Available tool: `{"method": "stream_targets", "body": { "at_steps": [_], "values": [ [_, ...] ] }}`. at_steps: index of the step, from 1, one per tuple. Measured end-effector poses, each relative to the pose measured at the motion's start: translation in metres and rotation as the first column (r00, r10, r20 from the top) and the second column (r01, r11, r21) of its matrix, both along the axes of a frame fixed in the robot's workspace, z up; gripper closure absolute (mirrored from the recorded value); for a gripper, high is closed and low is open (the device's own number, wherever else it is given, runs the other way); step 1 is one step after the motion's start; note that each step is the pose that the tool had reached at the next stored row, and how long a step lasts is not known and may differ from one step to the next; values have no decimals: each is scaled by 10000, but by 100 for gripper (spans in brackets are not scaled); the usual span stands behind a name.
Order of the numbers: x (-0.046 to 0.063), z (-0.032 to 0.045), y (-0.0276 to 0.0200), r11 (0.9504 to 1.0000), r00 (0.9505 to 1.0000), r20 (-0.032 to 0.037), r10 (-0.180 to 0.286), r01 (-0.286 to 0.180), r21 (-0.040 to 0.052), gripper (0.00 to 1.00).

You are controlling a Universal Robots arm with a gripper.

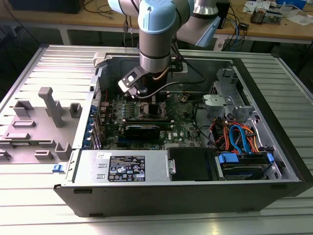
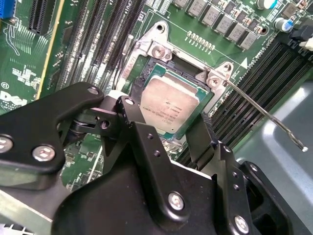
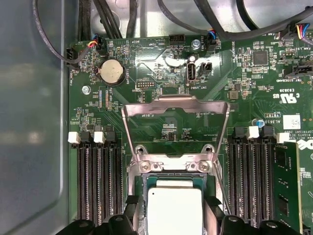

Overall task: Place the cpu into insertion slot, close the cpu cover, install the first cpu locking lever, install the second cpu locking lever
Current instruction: 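Place the cpu into insertion slot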

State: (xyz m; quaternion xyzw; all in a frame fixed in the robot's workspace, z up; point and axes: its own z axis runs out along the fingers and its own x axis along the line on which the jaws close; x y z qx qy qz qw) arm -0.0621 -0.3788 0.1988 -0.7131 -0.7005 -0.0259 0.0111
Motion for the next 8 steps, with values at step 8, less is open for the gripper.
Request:
{"method": "stream_targets", "body": {
  "at_steps": [8],
  "values": [
    [11,-1,0,10000,10000,1,-1,1,-57,38]
  ]
}}
